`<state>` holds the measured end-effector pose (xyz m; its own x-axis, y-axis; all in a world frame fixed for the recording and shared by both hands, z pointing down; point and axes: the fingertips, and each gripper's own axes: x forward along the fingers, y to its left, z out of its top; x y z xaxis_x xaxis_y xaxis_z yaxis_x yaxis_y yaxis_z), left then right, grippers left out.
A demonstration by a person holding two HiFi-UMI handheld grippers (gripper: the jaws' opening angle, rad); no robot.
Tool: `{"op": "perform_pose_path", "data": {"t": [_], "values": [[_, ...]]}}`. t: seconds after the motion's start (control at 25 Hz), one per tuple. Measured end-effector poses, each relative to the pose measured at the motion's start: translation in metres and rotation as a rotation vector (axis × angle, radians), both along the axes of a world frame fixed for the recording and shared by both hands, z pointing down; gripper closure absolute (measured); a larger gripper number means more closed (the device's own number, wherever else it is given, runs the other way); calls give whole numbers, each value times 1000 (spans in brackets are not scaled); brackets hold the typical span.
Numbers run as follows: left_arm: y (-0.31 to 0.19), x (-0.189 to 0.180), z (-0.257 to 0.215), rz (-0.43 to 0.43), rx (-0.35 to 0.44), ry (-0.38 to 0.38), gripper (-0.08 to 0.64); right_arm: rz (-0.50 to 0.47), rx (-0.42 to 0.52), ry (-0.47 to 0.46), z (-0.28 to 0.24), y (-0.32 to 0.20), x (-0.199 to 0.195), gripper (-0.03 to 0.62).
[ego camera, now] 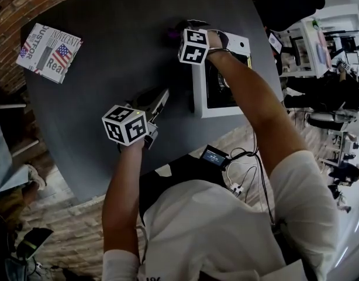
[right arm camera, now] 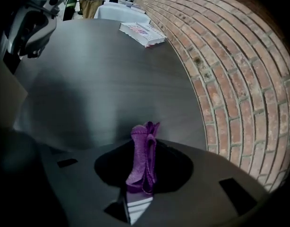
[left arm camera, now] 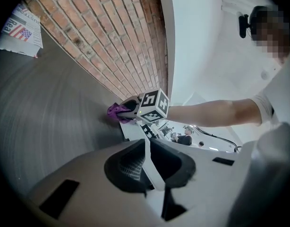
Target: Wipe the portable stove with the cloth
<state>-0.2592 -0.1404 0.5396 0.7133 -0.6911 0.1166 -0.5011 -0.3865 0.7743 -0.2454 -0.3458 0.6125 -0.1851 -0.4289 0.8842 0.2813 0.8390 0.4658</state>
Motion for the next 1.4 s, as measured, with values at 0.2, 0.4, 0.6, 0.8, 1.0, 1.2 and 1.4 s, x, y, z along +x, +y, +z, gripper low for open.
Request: {"op": "perform_pose_path", "data": {"t": [0.2, 0.4, 0.6, 0.8, 1.0, 1.2, 1.4], "values": [[-1, 12, -8, 21, 19, 15, 518, -24, -21, 25, 4, 19, 8, 494], [3, 18, -11, 34, 33, 28, 518, -52, -16, 53, 4, 33, 13, 494], [10, 24, -14, 42, 43, 40, 518, -85, -6, 106, 2, 49, 19, 494], [18, 28, -16, 49, 49, 49, 518, -94, -3, 143, 1, 63, 25, 494], [24, 28, -19, 51, 56, 57, 518, -83, -17, 171, -2, 74, 30, 494], [25, 26, -24, 55, 70, 67, 518, -79, -42, 196, -2, 85, 32, 494], [27, 28, -28, 57, 79, 81, 518, -82, -50, 215, -5, 94, 34, 494]]}}
